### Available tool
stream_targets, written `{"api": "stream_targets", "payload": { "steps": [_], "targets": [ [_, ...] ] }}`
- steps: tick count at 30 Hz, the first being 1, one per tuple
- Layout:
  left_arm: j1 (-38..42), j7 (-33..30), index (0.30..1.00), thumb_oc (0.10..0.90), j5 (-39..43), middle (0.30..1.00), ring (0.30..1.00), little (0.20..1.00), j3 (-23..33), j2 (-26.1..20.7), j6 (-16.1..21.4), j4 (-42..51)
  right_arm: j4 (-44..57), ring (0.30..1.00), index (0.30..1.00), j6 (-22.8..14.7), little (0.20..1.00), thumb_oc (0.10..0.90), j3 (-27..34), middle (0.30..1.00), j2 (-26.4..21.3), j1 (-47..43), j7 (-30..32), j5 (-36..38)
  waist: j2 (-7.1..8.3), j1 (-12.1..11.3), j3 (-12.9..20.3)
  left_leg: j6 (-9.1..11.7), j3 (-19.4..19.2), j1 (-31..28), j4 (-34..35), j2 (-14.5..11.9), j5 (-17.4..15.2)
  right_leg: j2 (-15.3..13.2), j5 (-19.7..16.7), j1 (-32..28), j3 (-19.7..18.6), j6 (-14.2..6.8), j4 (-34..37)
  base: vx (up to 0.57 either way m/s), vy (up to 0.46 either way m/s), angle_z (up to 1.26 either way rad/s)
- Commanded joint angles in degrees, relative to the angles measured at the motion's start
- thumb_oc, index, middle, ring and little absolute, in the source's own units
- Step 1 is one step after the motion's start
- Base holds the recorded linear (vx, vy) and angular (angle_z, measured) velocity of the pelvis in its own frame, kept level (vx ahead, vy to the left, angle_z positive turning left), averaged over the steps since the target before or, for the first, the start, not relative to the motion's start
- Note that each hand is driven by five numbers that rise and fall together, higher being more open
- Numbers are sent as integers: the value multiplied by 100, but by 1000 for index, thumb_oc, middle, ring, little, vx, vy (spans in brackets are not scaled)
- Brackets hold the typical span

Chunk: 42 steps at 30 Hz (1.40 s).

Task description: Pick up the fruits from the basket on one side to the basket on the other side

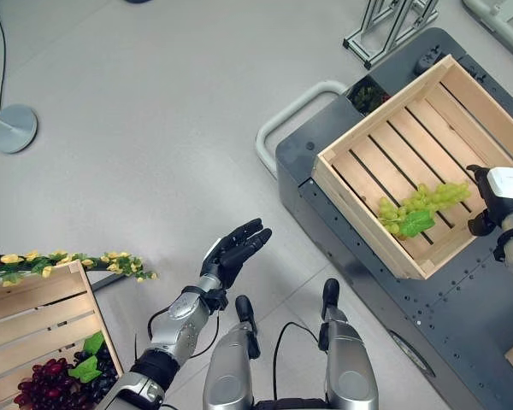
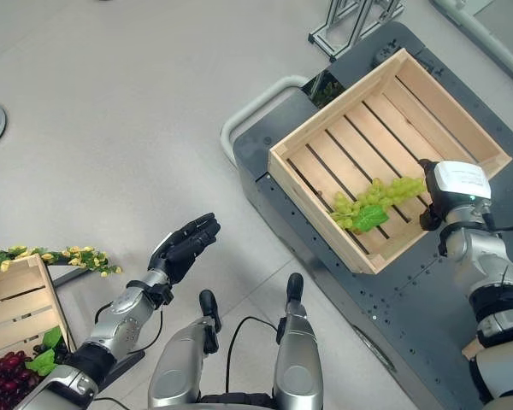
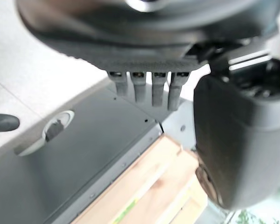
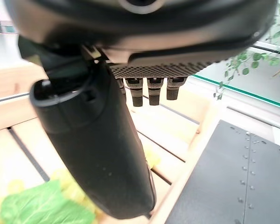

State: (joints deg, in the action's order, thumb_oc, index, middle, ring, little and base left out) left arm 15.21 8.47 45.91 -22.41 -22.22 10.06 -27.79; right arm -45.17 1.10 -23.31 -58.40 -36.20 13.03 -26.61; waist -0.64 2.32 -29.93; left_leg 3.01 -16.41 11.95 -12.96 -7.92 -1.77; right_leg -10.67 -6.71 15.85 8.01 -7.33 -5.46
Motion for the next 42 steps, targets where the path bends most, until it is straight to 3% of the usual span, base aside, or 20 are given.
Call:
{"api": "stream_targets", "payload": {
  "steps": [1, 9, 16, 30, 42],
  "targets": [
    [-16, -94, 900, 800, 210, 900, 900, 900, -87, 30, 563, 689, 243, 900, 900, 282, 900, 800, -132, 900, -682, -881, 600, 54, 81, 13, 13, 23, 93, 587, -1130, 21, -339, 91, 644, 59, 264, 391, -968, -11, 13, -6],
    [89, -121, 900, 800, 323, 900, 900, 900, -129, 0, 545, 760, -56, 900, 900, 262, 900, 800, -677, 900, -590, -1424, 246, -315, -31, -4, 13, 14, 124, 863, -1189, 57, -286, 58, 689, 418, 302, 414, -1139, -9, -3, -4],
    [174, -49, 900, 800, 340, 900, 900, 900, -215, 39, 601, 679, -560, 900, 900, -20, 900, 800, -1174, 900, -326, -1704, 127, -685, -103, -81, 13, -16, 151, 985, -1118, 104, -251, 38, 691, 618, 352, 413, -1228, -2, -3, 0],
    [321, 30, 900, 800, 295, 900, 900, 900, -221, 18, 571, 572, -513, 900, 900, -283, 900, 800, -1614, 900, -33, -1778, -204, -1285, -134, -177, 13, -66, 208, 1159, -1093, 180, -273, -25, 678, 865, 438, 349, -1393, -10, -32, 3],
    [437, 78, 900, 800, 236, 900, 900, 900, -251, 65, 622, 486, -714, 900, 900, -534, 900, 800, -1845, 900, 308, -1876, -225, -1381, -196, -226, 13, -98, 253, 1362, -1078, 236, -251, -59, 645, 1131, 444, 305, -1478, -1, -15, 3]
  ]
}}
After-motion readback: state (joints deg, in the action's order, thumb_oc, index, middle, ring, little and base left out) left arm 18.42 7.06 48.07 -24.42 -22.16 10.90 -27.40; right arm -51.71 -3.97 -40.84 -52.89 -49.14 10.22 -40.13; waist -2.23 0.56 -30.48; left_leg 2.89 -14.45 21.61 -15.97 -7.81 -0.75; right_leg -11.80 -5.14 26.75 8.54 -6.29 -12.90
